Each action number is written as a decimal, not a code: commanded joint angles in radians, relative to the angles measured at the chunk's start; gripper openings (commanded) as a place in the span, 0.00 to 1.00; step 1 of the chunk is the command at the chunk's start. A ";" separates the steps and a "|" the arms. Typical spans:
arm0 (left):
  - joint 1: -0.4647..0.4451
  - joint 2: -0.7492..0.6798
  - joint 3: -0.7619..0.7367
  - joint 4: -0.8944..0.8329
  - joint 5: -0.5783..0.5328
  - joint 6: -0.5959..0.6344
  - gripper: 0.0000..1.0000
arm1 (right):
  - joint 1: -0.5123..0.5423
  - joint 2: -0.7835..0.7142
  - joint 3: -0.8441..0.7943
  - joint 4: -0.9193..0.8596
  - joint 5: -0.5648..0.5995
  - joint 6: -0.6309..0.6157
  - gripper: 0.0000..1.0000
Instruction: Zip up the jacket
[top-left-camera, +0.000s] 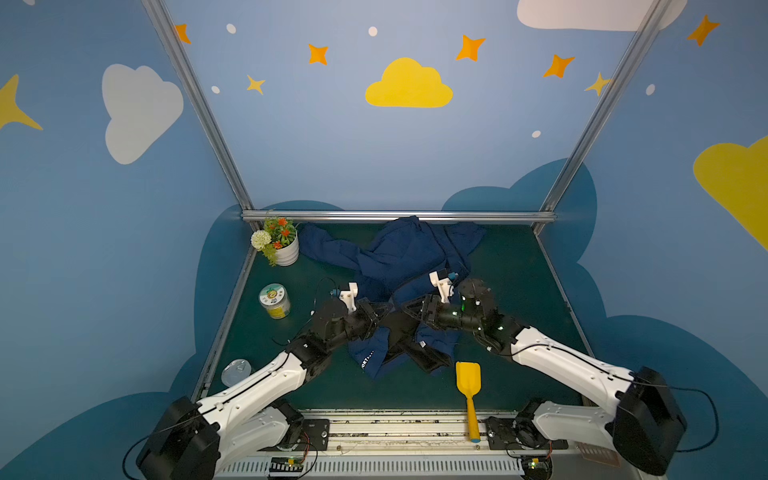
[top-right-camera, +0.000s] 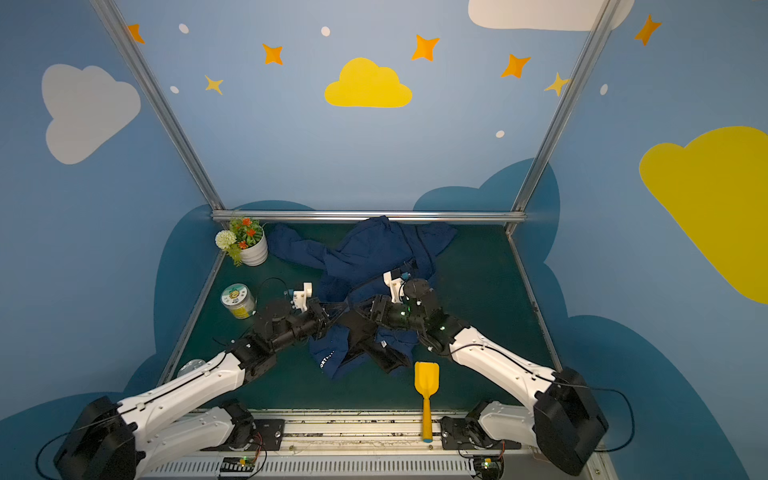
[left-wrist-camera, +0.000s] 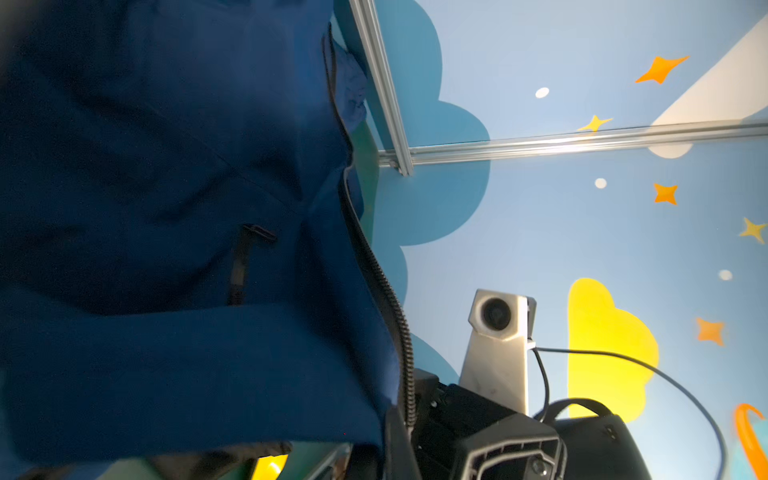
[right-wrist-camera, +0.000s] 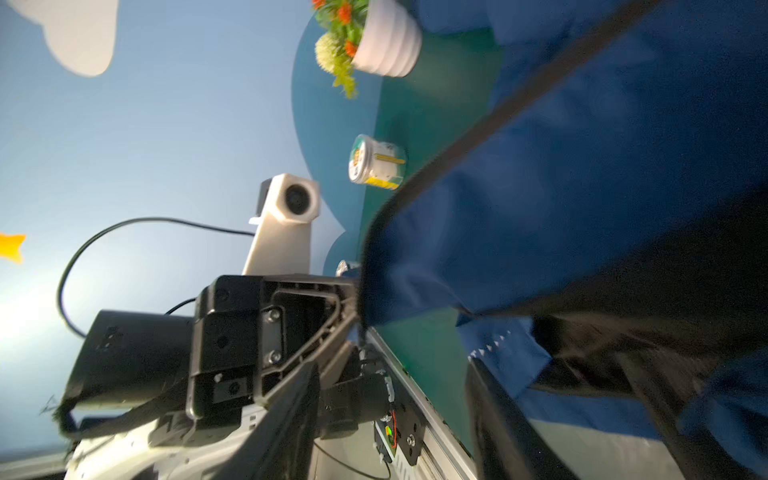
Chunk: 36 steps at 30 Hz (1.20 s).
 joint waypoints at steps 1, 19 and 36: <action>0.011 -0.046 0.042 -0.166 -0.074 0.126 0.03 | -0.001 -0.081 0.022 -0.344 0.195 0.055 0.59; 0.120 -0.037 -0.049 -0.123 -0.012 0.121 0.03 | 0.107 0.170 0.150 -0.646 0.365 0.082 0.74; 0.135 -0.097 -0.064 -0.165 -0.026 0.123 0.03 | 0.125 0.374 0.210 -0.504 0.325 0.096 0.72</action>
